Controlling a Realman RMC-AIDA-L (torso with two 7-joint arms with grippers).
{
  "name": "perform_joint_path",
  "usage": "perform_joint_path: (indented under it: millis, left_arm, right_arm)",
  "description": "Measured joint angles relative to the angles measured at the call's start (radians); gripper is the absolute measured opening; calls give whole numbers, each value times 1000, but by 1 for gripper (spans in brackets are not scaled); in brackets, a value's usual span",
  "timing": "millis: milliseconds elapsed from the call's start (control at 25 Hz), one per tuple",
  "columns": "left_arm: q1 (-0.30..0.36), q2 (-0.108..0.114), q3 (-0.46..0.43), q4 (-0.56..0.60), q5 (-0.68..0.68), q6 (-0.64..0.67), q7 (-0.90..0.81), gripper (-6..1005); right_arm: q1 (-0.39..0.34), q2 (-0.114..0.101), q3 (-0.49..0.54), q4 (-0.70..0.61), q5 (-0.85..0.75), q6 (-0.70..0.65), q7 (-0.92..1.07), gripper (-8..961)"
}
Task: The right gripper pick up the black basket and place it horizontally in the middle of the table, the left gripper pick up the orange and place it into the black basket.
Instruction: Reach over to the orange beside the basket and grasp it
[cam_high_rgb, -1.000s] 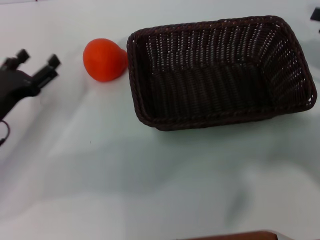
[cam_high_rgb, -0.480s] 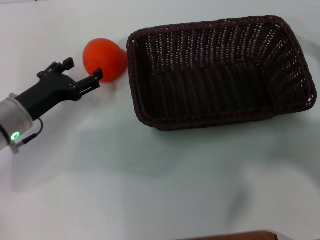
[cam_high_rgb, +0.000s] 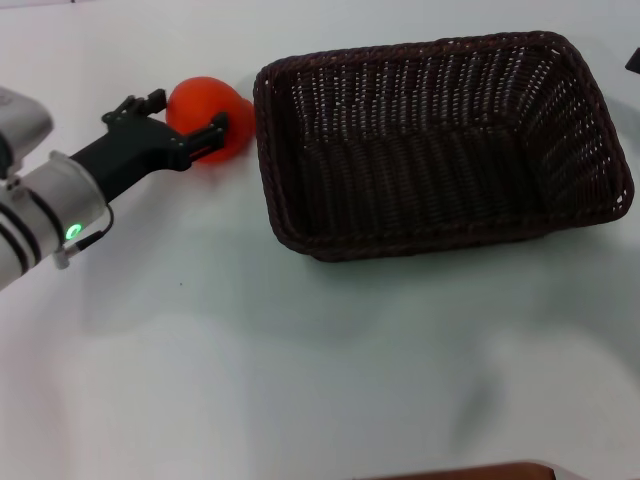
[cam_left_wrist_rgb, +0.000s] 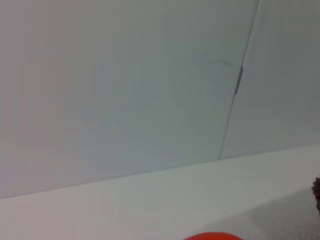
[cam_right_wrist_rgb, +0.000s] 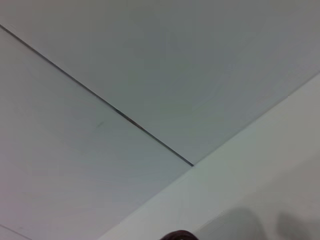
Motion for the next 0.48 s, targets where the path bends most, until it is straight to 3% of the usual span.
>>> perform_joint_path:
  millis: [400, 480]
  left_arm:
    - [-49, -11, -7, 8, 107, 75, -50, 879]
    - [-39, -12, -11, -5, 107, 76, -50, 762]
  right_arm:
    - [-29, 5, 6, 57, 138, 11, -124, 663]
    - [-39, 5, 13, 76, 177, 11, -158, 663]
